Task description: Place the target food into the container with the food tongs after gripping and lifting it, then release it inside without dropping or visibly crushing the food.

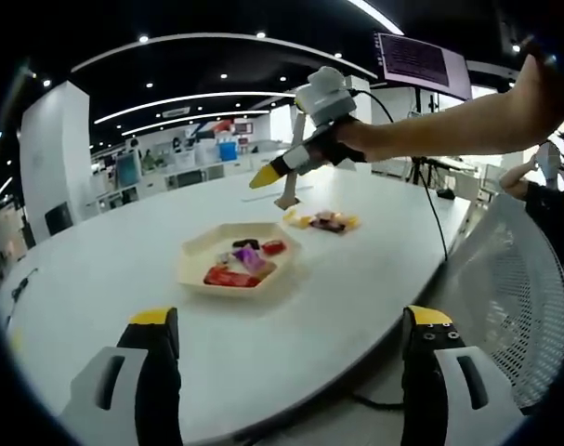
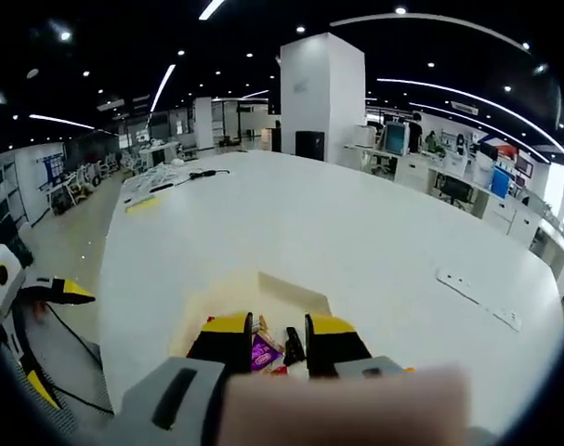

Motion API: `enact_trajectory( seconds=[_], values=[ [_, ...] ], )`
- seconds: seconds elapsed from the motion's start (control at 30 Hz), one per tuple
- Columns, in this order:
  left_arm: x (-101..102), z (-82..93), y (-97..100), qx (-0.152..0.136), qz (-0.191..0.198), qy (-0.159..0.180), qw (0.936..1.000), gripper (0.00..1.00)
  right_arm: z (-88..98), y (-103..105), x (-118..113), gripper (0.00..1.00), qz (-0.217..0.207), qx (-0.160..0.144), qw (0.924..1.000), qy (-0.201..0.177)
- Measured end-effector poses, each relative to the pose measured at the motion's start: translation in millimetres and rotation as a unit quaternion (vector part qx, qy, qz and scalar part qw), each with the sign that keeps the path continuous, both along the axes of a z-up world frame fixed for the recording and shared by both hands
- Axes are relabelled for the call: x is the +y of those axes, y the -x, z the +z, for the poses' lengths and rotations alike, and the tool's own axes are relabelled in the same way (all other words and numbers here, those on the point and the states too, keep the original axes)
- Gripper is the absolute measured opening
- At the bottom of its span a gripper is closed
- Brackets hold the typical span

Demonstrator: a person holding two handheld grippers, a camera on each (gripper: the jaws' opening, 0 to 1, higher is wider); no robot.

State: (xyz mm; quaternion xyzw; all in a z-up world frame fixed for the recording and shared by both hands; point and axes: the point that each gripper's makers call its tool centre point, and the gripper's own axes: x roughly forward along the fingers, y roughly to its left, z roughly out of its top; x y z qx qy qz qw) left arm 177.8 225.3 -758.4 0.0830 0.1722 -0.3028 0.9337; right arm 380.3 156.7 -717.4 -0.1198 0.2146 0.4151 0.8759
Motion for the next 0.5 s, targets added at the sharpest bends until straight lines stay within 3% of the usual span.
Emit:
enact_trajectory(
  seconds=[0.23,0.3,0.37,0.5],
  values=[
    [1,0.2,-0.4,-0.001,0.002,0.000,1.0000,0.97,4.8,0,21,0.23,0.022,0.002,0.9997,-0.011],
    [1,0.3,-0.4,-0.001,0.002,0.000,1.0000,0.97,10.0,-2,24,0.27,0.027,-0.013,0.9994,-0.015],
    [1,0.4,-0.4,-0.001,0.003,0.000,1.0000,0.97,11.8,-3,26,0.27,0.028,0.004,0.9992,-0.028],
    [1,0.5,-0.5,-0.002,0.003,0.000,1.0000,0.97,11.4,-2,26,0.28,0.031,-0.002,0.9993,-0.022]
  ],
)
